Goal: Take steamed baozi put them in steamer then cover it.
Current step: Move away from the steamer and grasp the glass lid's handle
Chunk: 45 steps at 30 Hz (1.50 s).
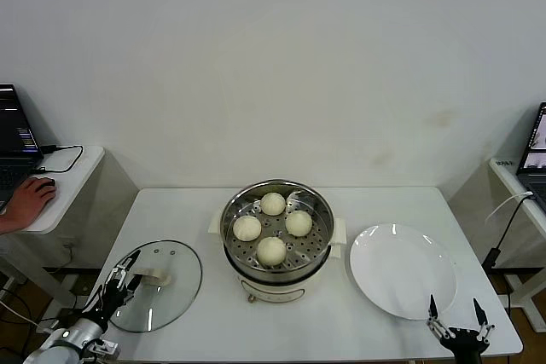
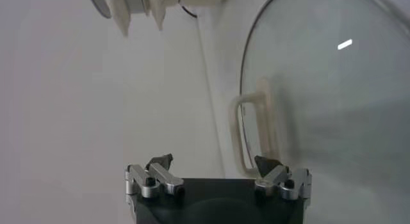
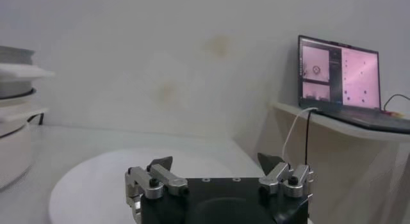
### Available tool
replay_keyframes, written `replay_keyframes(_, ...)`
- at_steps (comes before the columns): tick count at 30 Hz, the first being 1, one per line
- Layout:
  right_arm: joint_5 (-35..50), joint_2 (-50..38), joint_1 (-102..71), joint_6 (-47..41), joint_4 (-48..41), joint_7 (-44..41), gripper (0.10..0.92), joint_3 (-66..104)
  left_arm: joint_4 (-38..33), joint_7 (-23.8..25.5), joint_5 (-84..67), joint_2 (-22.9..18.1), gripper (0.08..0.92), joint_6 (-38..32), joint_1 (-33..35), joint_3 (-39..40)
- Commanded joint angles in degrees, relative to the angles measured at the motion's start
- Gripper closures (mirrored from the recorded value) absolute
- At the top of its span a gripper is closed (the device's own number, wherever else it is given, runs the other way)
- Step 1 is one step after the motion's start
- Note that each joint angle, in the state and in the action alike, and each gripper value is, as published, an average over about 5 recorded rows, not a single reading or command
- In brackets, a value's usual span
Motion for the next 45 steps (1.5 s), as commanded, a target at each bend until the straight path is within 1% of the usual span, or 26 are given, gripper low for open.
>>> replay_keyframes(1, -0.3, 0.3, -0.1, 0.1, -0.2, -0.1, 0.203, -0.3, 1.7, 1.3, -3.4, 0.2, 0.177, -0.3, -3.7, 2.6)
replay_keyframes(13, -1.1, 0.6, -0.1, 0.2, -0.6, -0.4, 0.203, -0.8, 8.4, 0.3, -5.0, -0.7, 0.177, -2.3, -7.8, 4.7)
replay_keyframes(15, -1.1, 0.6, -0.1, 0.2, -0.6, -0.5, 0.203, -1.0, 8.8, 0.2, -5.0, -0.7, 0.193, -2.5, -7.9, 4.7)
replay_keyframes(19, -1.3, 0.7, 0.0, 0.2, -0.6, -0.5, 0.203, -1.3, 9.0, 0.1, -5.0, -0.7, 0.286, -2.8, -7.8, 4.7)
replay_keyframes(24, -1.4, 0.7, 0.1, 0.1, -0.6, -0.6, 0.203, -1.6, 9.1, -0.2, -5.1, -0.9, 0.434, -3.5, -7.3, 4.7)
replay_keyframes(30, -1.9, 0.7, 0.0, 0.3, -0.4, -0.5, 0.203, -2.1, 9.2, -1.8, -5.5, -1.1, 0.607, -4.7, -6.6, 4.4)
replay_keyframes(34, -2.3, 0.7, -0.1, 0.4, -0.1, -0.4, 0.203, -2.6, 7.6, -2.5, -5.7, -1.2, 0.719, -4.7, -5.8, 3.8)
replay_keyframes(38, -2.7, 0.4, -0.3, 0.5, 0.4, -0.4, 0.203, -3.4, 4.0, -2.4, -5.9, -1.5, 0.828, -4.0, -4.2, 2.5)
replay_keyframes(42, -3.4, 0.1, -0.4, 0.7, 0.9, -0.3, 0.203, -4.5, -2.3, -1.9, -7.8, -1.1, 0.858, -1.7, -0.7, 1.0)
replay_keyframes(45, -3.9, -0.1, -0.5, 0.8, 1.5, -0.3, 0.203, -5.2, -8.6, -0.9, -10.3, 0.0, 0.858, 3.3, 3.1, -0.3)
